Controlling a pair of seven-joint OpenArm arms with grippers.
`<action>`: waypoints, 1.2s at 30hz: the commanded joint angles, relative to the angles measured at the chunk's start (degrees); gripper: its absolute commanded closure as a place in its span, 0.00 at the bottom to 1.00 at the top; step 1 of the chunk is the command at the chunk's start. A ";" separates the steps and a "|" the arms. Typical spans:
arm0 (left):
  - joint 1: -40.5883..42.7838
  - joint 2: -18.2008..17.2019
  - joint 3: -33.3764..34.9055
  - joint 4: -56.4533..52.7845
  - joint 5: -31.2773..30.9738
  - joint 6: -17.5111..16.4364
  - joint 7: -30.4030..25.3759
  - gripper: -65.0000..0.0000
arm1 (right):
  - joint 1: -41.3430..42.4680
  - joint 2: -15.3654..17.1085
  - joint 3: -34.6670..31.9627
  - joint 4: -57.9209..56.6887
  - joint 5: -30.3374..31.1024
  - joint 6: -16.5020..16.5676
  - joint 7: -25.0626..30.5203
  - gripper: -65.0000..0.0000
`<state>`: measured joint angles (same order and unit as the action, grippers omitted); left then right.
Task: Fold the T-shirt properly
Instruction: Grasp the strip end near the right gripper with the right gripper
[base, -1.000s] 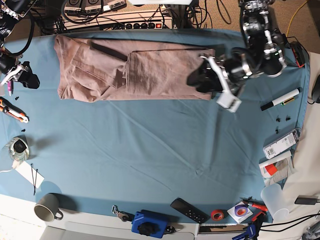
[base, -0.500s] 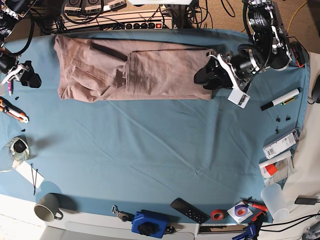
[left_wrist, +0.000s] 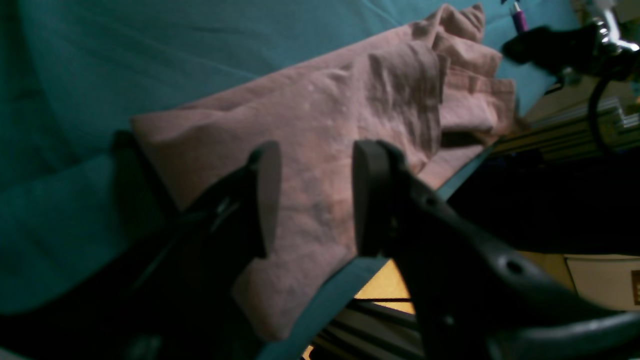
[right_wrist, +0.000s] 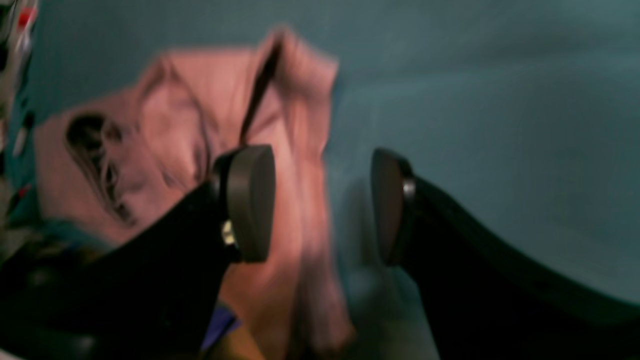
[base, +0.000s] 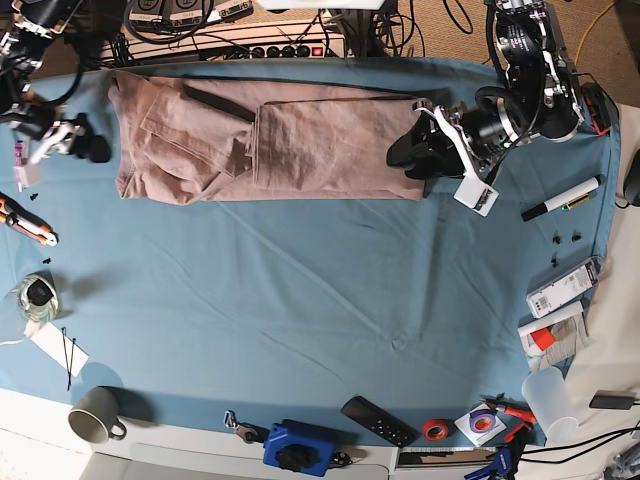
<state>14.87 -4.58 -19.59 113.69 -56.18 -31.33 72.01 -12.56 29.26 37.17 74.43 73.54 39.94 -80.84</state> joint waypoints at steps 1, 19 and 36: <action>-0.26 -0.04 -0.04 1.14 -1.68 -0.20 -0.90 0.65 | 0.31 1.53 -0.98 -0.44 1.88 0.06 0.84 0.53; -0.26 -0.04 -0.04 1.14 -1.49 -0.20 -1.40 0.65 | 0.33 1.51 -21.20 -8.83 3.13 0.06 0.84 0.53; -0.26 -0.04 -0.04 1.11 -1.51 -0.20 -1.44 0.65 | 1.36 -0.20 -25.42 -8.81 2.80 0.06 0.84 1.00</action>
<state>14.90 -4.58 -19.59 113.69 -56.16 -31.33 71.75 -10.26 30.11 13.02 66.72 80.18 42.44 -76.55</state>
